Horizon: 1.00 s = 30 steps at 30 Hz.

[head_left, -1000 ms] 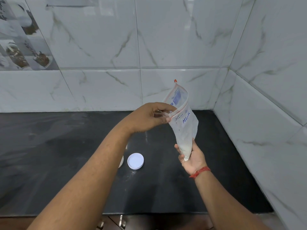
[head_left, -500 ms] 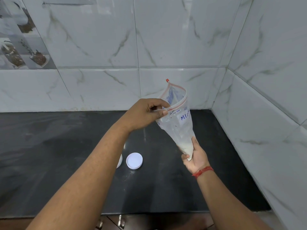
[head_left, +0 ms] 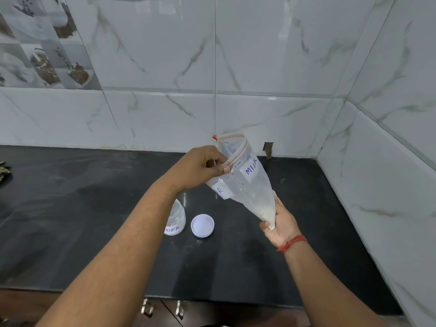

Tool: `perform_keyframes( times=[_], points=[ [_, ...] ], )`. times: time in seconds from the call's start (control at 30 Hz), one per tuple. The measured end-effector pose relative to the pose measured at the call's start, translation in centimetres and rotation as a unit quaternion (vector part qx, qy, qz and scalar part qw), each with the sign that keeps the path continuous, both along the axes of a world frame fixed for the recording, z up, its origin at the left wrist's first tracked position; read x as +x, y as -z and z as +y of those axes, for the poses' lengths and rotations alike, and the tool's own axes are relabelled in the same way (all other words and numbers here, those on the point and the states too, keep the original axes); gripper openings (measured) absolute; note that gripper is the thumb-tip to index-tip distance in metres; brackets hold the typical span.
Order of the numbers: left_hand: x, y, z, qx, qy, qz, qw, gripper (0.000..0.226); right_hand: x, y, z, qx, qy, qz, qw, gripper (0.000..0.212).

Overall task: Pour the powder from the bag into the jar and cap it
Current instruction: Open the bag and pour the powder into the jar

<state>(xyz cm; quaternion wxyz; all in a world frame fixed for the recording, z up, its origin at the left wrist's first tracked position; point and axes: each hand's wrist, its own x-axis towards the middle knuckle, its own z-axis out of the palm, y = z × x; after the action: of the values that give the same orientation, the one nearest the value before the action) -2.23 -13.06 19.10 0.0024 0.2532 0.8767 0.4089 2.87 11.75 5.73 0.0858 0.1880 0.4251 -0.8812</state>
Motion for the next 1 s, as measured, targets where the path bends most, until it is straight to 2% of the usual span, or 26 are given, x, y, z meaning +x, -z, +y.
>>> perform_keyframes(
  times=[0.17,0.23,0.27,0.37,0.53,0.67,0.83,1.0],
  points=[
    [-0.4,0.7,-1.5,-0.037,-0.065,0.040,0.996,0.011,-1.2,0.3,-0.6,0.034,-0.025,-0.011,0.999,0.028],
    [-0.4,0.9,-2.2,-0.008,-0.104,0.033,0.994,0.010,-1.9,0.1,-1.0,0.050,-0.040,0.004,0.998,0.029],
    [-0.4,1.1,-2.6,0.003,-0.116,0.026,0.993,0.017,-2.1,0.0,-1.2,0.062,-0.047,0.014,0.997,0.029],
    [-0.7,1.5,-4.1,-0.014,-0.141,-0.003,0.990,0.022,-2.7,-0.5,-1.9,0.096,-0.058,0.020,0.994,0.028],
    [-1.2,2.9,-6.4,0.011,-0.138,-0.025,0.990,0.020,-3.7,-0.7,-2.7,0.108,-0.047,-0.016,0.993,0.027],
    [-1.2,4.9,-7.7,0.029,-0.173,-0.024,0.984,0.025,-4.3,-1.0,-2.9,0.125,-0.037,-0.045,0.990,0.025],
    [-1.4,8.7,-9.5,0.069,-0.227,-0.038,0.971,0.020,-5.2,-2.3,-3.6,0.165,-0.018,-0.069,0.984,0.024],
    [-1.3,11.5,-10.8,0.104,-0.254,-0.064,0.959,0.010,-5.4,-4.2,-4.9,0.218,-0.027,-0.039,0.975,0.021]
  ],
)
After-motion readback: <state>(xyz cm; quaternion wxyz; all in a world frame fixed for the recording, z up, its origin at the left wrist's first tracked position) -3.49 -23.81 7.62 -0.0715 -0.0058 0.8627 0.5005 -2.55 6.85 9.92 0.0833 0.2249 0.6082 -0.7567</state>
